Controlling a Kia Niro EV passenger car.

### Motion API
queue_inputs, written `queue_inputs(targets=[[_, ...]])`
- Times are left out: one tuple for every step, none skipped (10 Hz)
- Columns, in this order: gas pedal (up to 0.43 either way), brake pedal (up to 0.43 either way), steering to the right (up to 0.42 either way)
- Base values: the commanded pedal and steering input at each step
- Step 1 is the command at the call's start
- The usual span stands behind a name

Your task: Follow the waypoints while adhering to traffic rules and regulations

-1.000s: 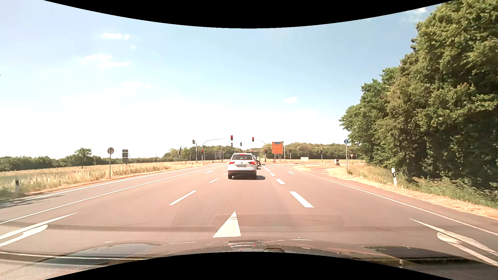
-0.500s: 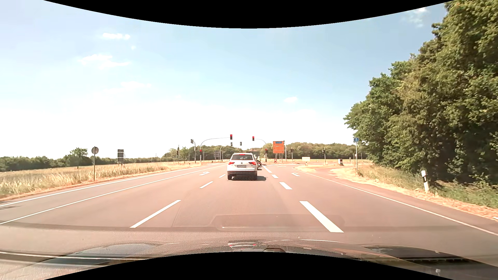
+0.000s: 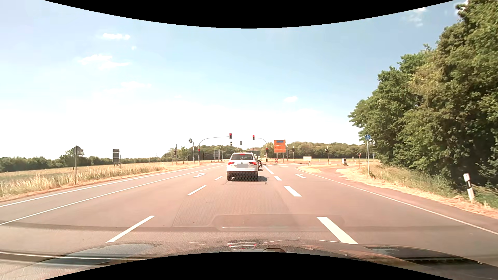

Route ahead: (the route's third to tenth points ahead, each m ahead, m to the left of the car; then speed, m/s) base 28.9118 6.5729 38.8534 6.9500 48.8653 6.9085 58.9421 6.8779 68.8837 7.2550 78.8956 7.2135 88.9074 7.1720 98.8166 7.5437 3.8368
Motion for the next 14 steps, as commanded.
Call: queue_inputs(targets=[[0.000,0.000,-0.005],[0.000,0.000,-0.005],[0.000,0.000,-0.005],[0.000,0.000,-0.005],[0.000,0.000,-0.006],[0.000,0.000,-0.006],[0.000,0.000,-0.005],[0.000,0.000,-0.005],[0.000,0.000,-0.006],[0.000,0.000,-0.005],[0.000,0.000,-0.005],[0.000,0.000,-0.006],[0.000,0.000,-0.005],[0.000,0.000,-0.005]])
